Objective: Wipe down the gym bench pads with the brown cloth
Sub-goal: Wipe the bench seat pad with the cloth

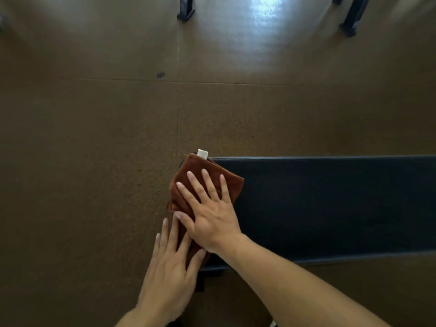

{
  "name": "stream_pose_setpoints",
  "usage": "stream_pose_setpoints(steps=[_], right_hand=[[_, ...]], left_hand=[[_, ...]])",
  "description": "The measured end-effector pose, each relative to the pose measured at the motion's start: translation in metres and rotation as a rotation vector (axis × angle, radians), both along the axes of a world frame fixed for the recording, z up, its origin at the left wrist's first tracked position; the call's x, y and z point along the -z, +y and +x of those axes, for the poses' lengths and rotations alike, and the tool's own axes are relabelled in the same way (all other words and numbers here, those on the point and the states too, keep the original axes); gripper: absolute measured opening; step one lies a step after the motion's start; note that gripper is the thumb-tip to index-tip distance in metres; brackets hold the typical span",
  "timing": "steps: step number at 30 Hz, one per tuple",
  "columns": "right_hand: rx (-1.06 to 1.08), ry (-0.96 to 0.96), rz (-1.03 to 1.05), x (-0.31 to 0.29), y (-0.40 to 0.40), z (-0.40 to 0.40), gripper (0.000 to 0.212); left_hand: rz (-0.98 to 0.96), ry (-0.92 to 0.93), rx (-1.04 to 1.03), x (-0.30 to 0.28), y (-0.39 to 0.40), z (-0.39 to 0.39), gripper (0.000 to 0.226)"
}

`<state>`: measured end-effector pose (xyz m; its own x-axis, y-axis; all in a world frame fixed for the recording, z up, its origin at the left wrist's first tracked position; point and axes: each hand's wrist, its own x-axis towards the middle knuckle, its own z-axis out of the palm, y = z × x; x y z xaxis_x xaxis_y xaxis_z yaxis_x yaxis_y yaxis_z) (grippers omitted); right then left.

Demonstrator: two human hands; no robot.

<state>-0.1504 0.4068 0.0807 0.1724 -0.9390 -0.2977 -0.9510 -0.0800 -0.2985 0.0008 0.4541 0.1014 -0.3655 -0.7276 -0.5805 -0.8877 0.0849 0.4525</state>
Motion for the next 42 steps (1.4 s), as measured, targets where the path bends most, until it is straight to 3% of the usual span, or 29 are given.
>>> stream_pose_setpoints(steps=[6, 10, 14, 19, 23, 29, 34, 37, 42], right_hand=[[0.094, -0.003, -0.02, 0.005, -0.037, -0.064, 0.061], [0.206, 0.022, 0.028, 0.002, -0.025, -0.139, 0.059], [0.242, 0.027, 0.07, -0.005, 0.012, -0.246, 0.057], [0.348, 0.143, 0.136, -0.021, 0.053, -0.379, 0.056], [0.469, 0.149, 0.143, -0.02, 0.078, -0.398, 0.057], [0.386, 0.146, 0.056, -0.004, 0.096, -0.34, 0.067], [0.101, 0.056, 0.02, -0.005, 0.088, -0.202, 0.065], [-0.088, -0.025, 0.004, -0.002, 0.075, -0.112, 0.06], [-0.304, -0.063, -0.004, 0.0, 0.04, -0.017, 0.057]], left_hand=[[-0.238, -0.045, 0.136, 0.016, -0.047, -0.043, 0.064], [-0.275, -0.078, 0.184, 0.017, -0.044, -0.113, 0.069], [-0.189, 0.011, 0.178, 0.011, -0.005, -0.227, 0.071], [0.048, 0.16, 0.139, -0.007, 0.065, -0.373, 0.091], [0.068, 0.09, 0.244, -0.017, 0.1, -0.413, 0.097], [-0.08, -0.001, 0.369, -0.004, 0.112, -0.33, 0.09], [-0.204, -0.005, 0.169, 0.016, 0.13, -0.198, 0.102], [-0.268, -0.093, 0.149, 0.023, 0.133, -0.112, 0.103], [-0.244, -0.231, 0.175, 0.021, 0.115, -0.013, 0.089]])
